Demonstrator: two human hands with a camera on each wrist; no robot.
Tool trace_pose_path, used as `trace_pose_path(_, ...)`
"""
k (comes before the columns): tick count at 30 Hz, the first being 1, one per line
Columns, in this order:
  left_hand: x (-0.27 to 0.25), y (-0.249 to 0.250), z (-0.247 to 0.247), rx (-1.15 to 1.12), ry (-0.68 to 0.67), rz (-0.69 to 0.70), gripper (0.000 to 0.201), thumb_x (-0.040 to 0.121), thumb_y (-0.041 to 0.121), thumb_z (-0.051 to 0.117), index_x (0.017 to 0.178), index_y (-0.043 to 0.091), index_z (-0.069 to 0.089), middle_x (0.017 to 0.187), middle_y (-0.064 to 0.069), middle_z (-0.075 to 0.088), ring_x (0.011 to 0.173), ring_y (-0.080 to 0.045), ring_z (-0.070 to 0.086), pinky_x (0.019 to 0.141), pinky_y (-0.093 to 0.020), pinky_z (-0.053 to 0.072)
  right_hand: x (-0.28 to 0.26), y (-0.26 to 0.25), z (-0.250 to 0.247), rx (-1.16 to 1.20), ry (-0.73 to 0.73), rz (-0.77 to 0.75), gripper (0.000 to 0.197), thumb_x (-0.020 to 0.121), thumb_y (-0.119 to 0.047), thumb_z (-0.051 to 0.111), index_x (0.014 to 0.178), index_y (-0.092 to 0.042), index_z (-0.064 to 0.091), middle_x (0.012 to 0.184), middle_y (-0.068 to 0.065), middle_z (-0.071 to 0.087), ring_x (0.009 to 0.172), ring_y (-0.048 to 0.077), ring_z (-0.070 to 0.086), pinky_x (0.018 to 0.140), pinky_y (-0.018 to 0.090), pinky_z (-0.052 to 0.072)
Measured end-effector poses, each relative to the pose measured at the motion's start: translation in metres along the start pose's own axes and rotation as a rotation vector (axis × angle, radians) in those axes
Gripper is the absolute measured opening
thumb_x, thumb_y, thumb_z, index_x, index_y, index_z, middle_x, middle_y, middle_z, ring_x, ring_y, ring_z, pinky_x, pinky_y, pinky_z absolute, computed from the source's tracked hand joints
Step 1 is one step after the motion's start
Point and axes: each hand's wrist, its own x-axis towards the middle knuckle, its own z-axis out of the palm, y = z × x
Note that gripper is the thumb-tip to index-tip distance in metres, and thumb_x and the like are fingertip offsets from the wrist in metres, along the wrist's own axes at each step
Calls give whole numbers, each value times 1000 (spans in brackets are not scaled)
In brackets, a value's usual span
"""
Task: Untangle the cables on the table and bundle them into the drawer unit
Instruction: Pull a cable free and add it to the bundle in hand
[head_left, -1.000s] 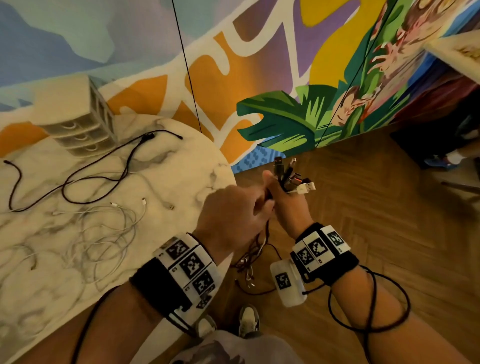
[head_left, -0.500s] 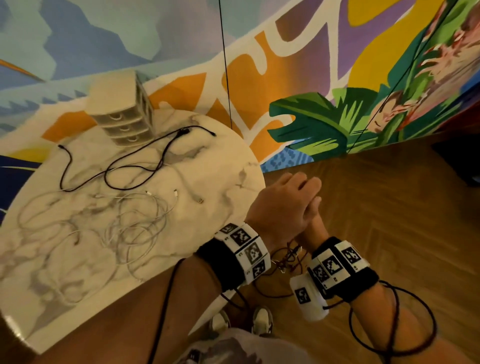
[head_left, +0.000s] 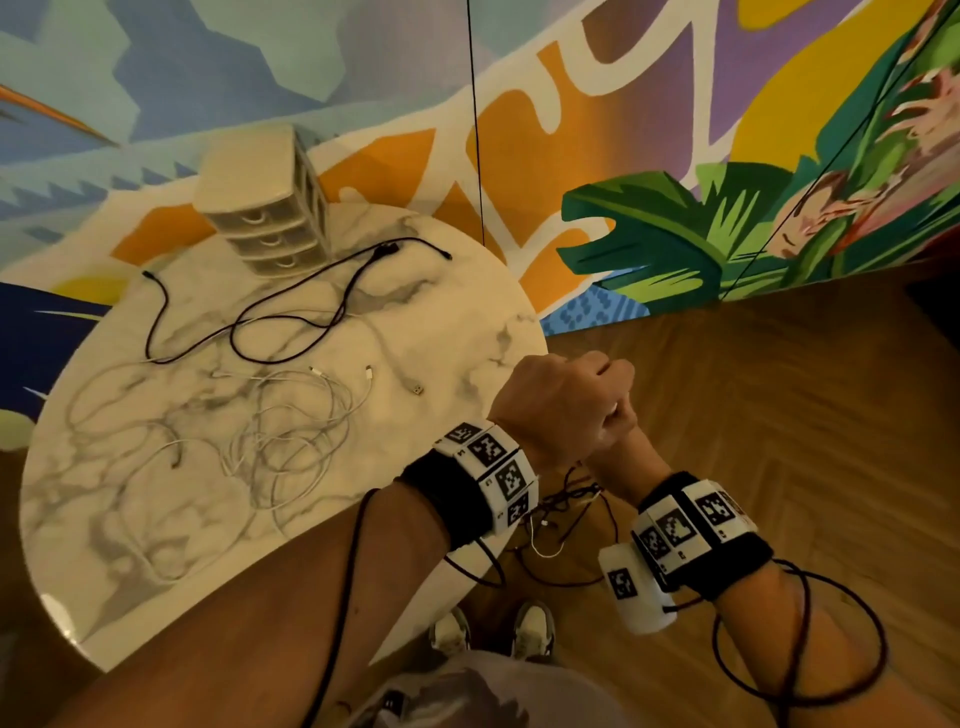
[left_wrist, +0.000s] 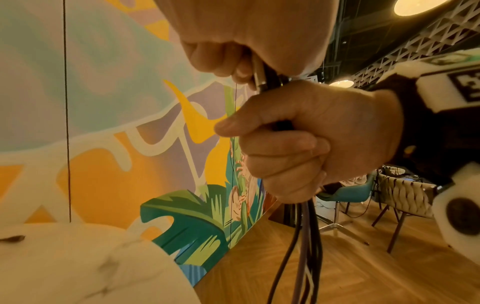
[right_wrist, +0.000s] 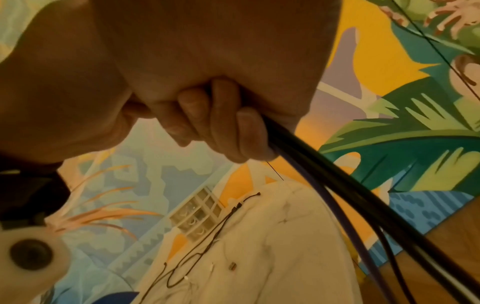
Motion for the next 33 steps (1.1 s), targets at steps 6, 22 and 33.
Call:
trace_pose_path(6,-22,-31,-2,-228,-358,-232,46,95,54,36,122,18,47,99,-1,63,74,-22,60,61,-30,42,4,22,7,-159,-144,11,35,97,-4,44,65,-19,43,55,-5,42,42,2,37,46,18,31)
trace_pose_path(22,-225,-168,33,141,-1073,-485,55,92,31,48,142,16,32,138,-7,41,125,-26,42,94,-34,40,14,80,47,-211,-171,243,61,99,-41,41,45,-11,38,39,-2,38,34,9,34,53,31,33)
trace_pose_path(33,-265,-181,4,218,-1312,-171,34,91,21,51,124,15,49,134,-7,47,120,-26,49,96,-35,40,11,86,76,-262,-197,205,65,99,-40,41,41,-10,38,37,0,39,34,9,37,57,30,36)
